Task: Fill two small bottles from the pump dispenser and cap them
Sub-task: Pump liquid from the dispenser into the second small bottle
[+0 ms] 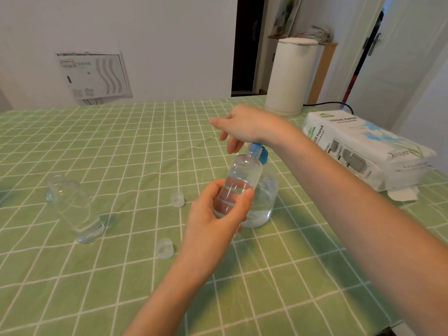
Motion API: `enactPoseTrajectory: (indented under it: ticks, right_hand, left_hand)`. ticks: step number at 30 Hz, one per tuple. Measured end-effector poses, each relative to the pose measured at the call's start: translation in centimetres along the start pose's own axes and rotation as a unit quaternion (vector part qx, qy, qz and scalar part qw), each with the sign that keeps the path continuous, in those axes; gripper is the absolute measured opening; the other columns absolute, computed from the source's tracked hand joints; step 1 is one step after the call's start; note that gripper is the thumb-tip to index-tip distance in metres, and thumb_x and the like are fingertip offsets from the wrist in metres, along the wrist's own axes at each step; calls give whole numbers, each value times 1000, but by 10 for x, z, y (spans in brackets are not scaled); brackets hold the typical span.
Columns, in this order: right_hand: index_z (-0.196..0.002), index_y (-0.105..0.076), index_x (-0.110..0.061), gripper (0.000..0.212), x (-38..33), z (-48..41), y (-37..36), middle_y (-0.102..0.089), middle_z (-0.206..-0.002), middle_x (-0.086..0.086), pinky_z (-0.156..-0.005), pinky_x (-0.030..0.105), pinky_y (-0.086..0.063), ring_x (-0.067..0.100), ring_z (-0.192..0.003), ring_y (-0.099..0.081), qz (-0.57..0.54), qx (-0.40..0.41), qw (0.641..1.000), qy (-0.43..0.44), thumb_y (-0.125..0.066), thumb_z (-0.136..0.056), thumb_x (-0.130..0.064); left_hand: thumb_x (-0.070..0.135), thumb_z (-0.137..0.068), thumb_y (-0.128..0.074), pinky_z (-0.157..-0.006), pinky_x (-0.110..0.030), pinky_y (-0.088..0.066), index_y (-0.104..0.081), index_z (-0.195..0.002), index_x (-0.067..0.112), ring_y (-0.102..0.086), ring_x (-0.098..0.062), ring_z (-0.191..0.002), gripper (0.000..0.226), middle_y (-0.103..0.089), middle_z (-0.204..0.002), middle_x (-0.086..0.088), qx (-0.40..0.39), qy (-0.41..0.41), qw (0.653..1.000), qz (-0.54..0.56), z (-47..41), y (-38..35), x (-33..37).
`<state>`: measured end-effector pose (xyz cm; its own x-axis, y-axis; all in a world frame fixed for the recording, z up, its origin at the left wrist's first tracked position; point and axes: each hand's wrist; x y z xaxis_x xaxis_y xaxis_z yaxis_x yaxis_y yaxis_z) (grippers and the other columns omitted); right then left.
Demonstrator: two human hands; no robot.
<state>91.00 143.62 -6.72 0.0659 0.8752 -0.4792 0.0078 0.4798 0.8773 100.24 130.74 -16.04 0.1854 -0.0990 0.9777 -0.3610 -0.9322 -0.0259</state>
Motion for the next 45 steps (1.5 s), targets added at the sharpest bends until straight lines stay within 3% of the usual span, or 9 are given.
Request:
enactPoseTrajectory:
  ticks: [9,13,17,22,26,45]
  right_hand:
    - [-96,-66,-9,49,3,-2,-3,-73,-79,7,-85,32,-49,24,-92,-69,-5,-4,1000,-2,-36,-98,-47]
    - [-102,-66,-7,50,1,-3,5,-74,-82,9,-78,27,-48,24,-90,-69,-2,5,1000,5,-36,-98,-48]
    - [-102,-66,-7,50,-1,-2,6,-74,-83,10,-83,32,-50,26,-92,-69,1,6,1000,9,-36,-98,-47]
    - [-100,-67,-7,51,-2,-1,4,-74,-82,8,-78,28,-47,23,-93,-69,5,8,1000,3,-35,-98,-47]
    - [-100,-66,-7,54,0,0,-1,-74,-84,8,-84,32,-47,25,-94,-68,16,-15,1000,-3,-33,-98,-49]
    - [-99,-66,-8,52,-2,-2,4,-73,-82,8,-82,31,-47,23,-92,-68,17,-3,1000,1,-33,-98,-49]
  left_hand:
    - [49,-67,-60,-52,-11,-46,-65,-95,25,-59,3,-58,38,-66,-70,14,1,1,1000,-2,1,0,-2]
    - [50,-67,-60,-53,-10,-46,-65,-95,27,-59,3,-59,37,-67,-72,13,-3,-5,1000,-3,0,1,0]
    - [49,-69,-60,-53,-11,-46,-65,-94,26,-60,3,-60,35,-68,-74,10,-6,-7,1000,2,0,1,0]
    - [48,-69,-60,-54,-10,-46,-65,-95,25,-60,3,-60,35,-67,-73,13,-2,-3,1000,1,1,1,0]
    - [39,-77,-63,-52,-10,-46,-65,-95,24,-59,3,-58,23,-67,-71,12,2,5,1000,3,1,1,-1]
    - [50,-67,-60,-54,-11,-47,-65,-94,26,-61,1,-61,37,-69,-77,6,2,-5,1000,4,0,0,-1]
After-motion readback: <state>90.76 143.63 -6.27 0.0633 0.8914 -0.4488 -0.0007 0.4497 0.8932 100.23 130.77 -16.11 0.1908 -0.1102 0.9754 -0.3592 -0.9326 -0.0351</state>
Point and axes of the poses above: each hand's wrist, its own z-axis away from the middle knuckle, its own y-axis out of the back of the hand, x = y × z
